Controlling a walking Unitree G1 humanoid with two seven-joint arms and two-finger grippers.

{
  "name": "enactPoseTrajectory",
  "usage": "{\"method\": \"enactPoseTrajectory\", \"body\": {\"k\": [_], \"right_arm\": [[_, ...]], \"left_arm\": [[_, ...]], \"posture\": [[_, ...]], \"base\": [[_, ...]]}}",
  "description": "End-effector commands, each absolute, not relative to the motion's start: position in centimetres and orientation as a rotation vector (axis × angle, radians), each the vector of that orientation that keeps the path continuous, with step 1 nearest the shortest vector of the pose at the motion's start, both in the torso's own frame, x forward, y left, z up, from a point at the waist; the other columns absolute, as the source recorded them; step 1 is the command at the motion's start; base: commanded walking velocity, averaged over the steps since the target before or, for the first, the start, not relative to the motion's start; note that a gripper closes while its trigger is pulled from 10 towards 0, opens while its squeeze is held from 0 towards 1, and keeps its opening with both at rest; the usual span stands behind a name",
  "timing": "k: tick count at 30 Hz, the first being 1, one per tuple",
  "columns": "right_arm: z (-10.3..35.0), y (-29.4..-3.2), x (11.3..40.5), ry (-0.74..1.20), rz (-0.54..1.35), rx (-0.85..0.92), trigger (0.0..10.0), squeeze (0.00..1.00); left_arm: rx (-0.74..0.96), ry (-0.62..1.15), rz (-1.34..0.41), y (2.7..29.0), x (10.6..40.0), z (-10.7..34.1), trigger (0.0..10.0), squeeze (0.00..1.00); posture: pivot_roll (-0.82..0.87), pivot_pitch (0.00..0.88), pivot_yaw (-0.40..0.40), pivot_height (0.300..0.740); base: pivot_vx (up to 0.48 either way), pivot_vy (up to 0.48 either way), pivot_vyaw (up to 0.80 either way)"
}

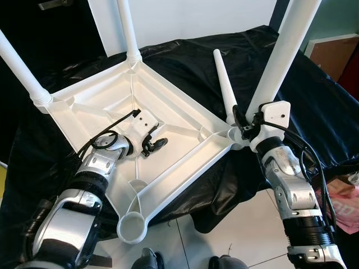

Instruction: Building children table

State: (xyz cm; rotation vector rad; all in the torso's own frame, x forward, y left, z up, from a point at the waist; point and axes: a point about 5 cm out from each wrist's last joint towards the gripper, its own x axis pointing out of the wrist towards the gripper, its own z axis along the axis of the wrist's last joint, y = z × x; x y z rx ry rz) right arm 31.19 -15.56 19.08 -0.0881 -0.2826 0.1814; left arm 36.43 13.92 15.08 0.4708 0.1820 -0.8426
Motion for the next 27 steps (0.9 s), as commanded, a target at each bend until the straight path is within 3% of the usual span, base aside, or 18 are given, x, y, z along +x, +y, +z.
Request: {"method": "enactPoseTrajectory", "body": {"k": [1,8,18,23,24,25,27], "right_arm": [[19.1,-15.6,31.3,-0.280,0.175,-0.077,10.0,0.00],[19.2,-15.9,31.4,-0.284,0.172,-0.090,10.0,0.00],[19.3,-15.8,31.5,-0.287,0.182,-0.094,10.0,0.00],[19.3,-15.6,31.6,-0.291,0.188,-0.094,10.0,0.00],[19.3,-15.5,31.6,-0.292,0.188,-0.093,10.0,0.00],[19.3,-15.5,31.6,-0.293,0.188,-0.093,10.0,0.00],[19.3,-15.5,31.6,-0.294,0.188,-0.093,10.0,0.00]], "left_arm": [[0.452,0.213,-1.145,12.8,34.6,14.9,10.0,0.00],[0.498,0.246,-1.297,13.3,32.0,14.0,10.0,0.00],[0.547,0.285,-1.277,14.6,31.7,13.9,10.0,0.00],[0.461,0.197,-1.196,13.6,32.0,15.7,10.0,0.00],[0.433,0.182,-1.181,13.3,32.1,16.0,10.0,0.25],[0.406,0.171,-1.177,13.0,32.0,16.1,10.0,1.00],[0.394,0.162,-1.181,12.7,31.9,16.2,10.0,1.00]], "posture": [[-0.10,0.093,0.027,0.740],[-0.10,0.079,0.022,0.740],[-0.10,0.068,0.022,0.740],[-0.10,0.056,0.027,0.740],[-0.10,0.056,0.027,0.740],[-0.10,0.053,0.029,0.740],[-0.10,0.052,0.029,0.740]], "base": [[0.000,0.000,0.00],[0.000,0.000,0.00],[0.000,0.000,0.00],[0.000,0.000,0.00],[0.000,0.000,0.00],[0.000,0.000,0.00],[0.000,0.000,0.00]]}}
